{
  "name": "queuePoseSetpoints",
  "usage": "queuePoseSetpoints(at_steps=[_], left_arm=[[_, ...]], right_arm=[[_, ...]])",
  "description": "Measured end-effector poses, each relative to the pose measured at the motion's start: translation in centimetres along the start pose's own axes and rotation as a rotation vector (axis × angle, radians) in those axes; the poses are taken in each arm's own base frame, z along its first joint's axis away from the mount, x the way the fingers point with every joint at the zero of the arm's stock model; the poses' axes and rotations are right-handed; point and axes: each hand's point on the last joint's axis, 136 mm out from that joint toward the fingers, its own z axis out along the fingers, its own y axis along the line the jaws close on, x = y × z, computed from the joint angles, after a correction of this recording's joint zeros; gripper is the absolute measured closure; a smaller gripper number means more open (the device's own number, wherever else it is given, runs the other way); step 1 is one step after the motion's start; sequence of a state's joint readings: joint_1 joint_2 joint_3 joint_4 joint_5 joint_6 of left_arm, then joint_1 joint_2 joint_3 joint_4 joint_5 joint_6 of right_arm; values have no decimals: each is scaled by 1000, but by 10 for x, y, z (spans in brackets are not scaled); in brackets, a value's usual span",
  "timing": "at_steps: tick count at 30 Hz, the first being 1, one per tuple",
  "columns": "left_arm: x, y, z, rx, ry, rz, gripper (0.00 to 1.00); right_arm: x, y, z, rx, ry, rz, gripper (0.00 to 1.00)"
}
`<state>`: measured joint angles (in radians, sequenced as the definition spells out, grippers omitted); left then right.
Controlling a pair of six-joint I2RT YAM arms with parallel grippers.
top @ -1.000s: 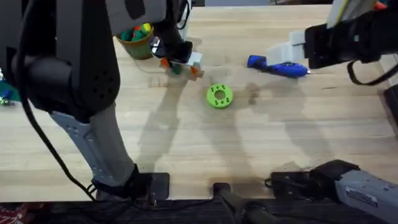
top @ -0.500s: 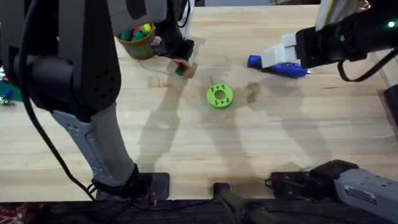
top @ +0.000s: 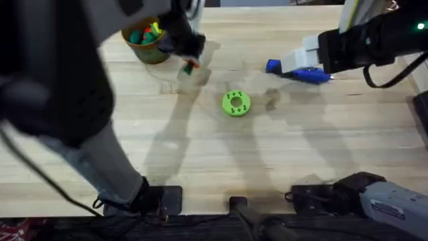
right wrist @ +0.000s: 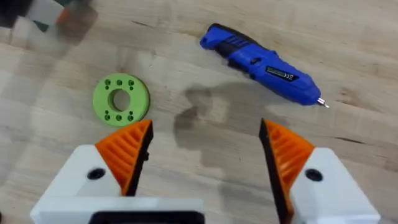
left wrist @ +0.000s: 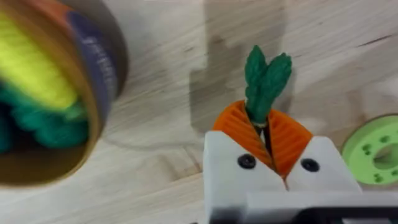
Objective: Pick up the gripper from the table and insert it into the empty holder that is missing its gripper. Then pick up a screw, insert it into the mounting hole, and use the screwdriver to tighten it. Finally, clean up the table by picking up the vegetable and placing it into the bucket.
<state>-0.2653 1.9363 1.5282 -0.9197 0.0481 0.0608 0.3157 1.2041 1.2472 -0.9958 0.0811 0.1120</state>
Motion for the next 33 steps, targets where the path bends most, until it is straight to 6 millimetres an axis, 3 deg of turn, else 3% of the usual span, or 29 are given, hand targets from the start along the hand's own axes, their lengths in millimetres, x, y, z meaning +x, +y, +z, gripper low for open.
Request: queuePoseSetpoints(at_steps=[4,8,13,17,18,21,29,33], left_arm=[[-20,20,-63,-31,-162,-39,981],[-22,56,-119,-86,-290,-116,981],[-9,103,-148,-147,-343,-223,981],[-3,134,-149,-178,-350,-290,981],[-9,153,-146,-198,-381,-320,981],[-20,169,-134,-210,-404,-334,981],[-47,191,-69,-191,-405,-336,981],[-48,192,-53,-178,-386,-337,981]], right_arm=[[0,0,0,0,0,0,5],[0,0,0,0,0,0,5],[0,0,0,0,0,0,5],[0,0,0,0,0,0,5],[0,0,0,0,0,0,5],[0,0,0,0,0,0,5],[0,0,0,0,0,0,7],[0,0,0,0,0,0,7]])
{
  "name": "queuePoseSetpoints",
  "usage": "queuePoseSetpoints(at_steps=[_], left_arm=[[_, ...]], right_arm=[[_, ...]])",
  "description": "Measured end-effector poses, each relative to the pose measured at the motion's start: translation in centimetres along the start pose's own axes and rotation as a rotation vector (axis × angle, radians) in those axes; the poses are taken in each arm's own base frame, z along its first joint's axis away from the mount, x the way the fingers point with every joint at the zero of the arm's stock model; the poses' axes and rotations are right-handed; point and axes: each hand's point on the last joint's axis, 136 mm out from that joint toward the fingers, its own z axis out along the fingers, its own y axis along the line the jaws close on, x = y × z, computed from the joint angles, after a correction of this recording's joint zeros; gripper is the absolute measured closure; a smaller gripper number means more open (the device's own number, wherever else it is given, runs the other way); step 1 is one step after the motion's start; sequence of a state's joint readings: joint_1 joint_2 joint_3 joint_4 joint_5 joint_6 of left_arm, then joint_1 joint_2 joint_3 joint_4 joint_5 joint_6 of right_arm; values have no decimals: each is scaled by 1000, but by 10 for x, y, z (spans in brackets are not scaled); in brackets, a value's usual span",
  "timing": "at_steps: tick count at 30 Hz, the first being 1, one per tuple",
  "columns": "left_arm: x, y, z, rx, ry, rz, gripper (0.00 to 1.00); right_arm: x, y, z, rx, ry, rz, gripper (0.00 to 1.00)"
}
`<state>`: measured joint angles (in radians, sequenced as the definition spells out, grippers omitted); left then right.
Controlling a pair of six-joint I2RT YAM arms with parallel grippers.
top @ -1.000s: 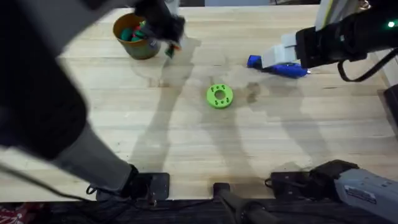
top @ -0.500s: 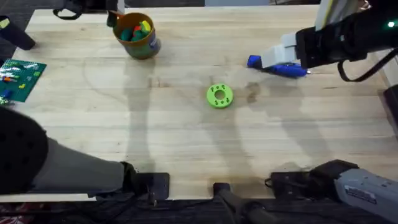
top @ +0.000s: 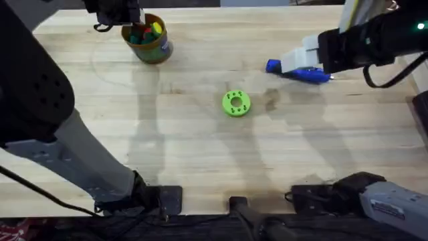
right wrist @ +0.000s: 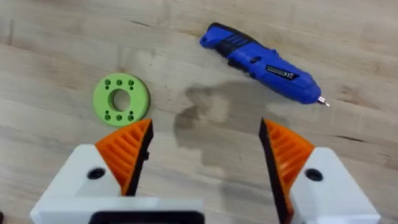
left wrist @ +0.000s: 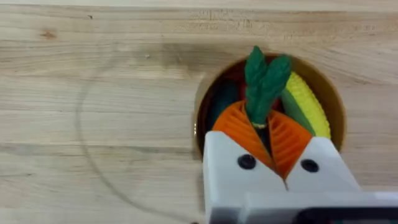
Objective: Pick up the gripper from the table and insert it into the empty holder that is missing its gripper. Then pick up a screw, insert it into the mounting hole, and use the screwdriver to tighten it. Finally, clean up the table by picking up the vegetable and placing it into the bucket.
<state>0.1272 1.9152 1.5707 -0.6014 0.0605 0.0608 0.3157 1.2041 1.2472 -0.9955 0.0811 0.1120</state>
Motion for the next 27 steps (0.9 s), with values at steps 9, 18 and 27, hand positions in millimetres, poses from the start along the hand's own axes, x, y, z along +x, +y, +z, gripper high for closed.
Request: queuePoseSetpoints(at_steps=[9,18,27], left_arm=[[9,-2,-8,6,38,-2,23],[33,-13,-91,22,114,0,15],[87,-60,-196,80,207,83,15]], right_arm=[[0,0,0,0,1,0,7],[-2,0,-1,-1,-10,0,7],[-2,0,-11,-4,-39,2,7]])
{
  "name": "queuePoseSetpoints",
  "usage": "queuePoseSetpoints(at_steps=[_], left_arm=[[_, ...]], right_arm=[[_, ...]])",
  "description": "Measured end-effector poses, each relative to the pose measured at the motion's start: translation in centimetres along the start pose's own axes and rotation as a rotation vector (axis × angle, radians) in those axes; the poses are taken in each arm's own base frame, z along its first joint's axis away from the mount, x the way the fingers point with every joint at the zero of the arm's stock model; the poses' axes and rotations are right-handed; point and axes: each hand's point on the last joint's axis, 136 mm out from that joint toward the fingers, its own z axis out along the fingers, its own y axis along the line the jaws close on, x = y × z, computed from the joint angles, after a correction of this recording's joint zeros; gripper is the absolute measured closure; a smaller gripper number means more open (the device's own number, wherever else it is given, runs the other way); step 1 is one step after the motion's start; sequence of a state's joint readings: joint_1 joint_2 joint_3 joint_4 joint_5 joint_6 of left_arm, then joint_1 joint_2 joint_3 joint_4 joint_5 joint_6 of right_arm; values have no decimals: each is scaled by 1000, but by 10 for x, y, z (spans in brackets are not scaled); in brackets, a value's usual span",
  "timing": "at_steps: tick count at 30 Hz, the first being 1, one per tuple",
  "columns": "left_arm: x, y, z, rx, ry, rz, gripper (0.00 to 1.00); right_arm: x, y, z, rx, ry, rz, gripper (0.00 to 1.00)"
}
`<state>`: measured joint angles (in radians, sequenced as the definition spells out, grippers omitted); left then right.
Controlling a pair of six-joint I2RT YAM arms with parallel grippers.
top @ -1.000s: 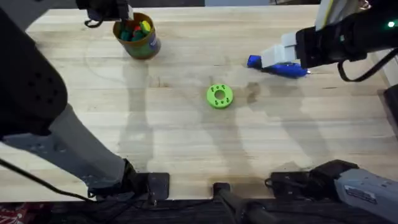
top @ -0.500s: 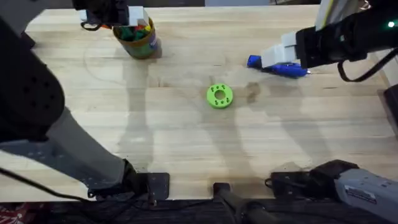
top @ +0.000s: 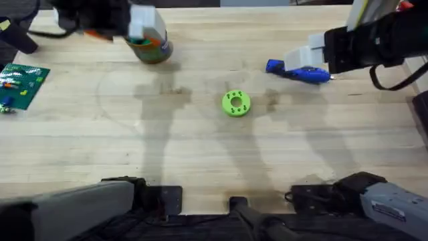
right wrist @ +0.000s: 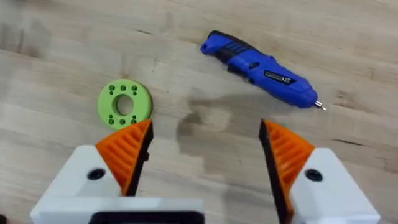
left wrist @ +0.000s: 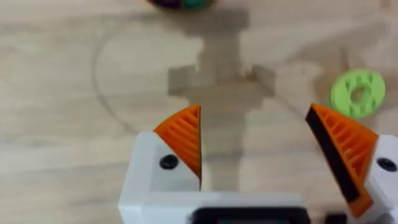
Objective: Pick up the gripper from the table and insert it into the empty holder that is missing its gripper. Then pick up a screw, insert it into the mounting hole, and use the screwdriver to tighten it. Finally, clean up the table by picking up the vegetable and placing it into the bucket.
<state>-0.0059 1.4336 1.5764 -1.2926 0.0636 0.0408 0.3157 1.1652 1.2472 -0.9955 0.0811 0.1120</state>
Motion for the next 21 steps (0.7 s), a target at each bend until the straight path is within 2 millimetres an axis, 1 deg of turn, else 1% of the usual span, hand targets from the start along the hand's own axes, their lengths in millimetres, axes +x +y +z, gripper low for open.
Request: queuePoseSetpoints(at_steps=[2,5,8,10,12,21], left_arm=[[13,-11,-4,12,32,10,15],[30,-30,-2,32,51,30,15],[60,-44,7,40,95,41,15],[80,-47,14,39,125,45,15],[96,-47,20,33,145,38,15],[96,-47,20,33,145,38,15]], right_arm=[[0,0,0,0,1,0,7],[0,0,0,0,1,0,7],[0,0,0,0,2,0,7],[0,0,0,0,0,0,5],[0,0,0,0,2,0,5],[0,0,0,0,2,0,5]])
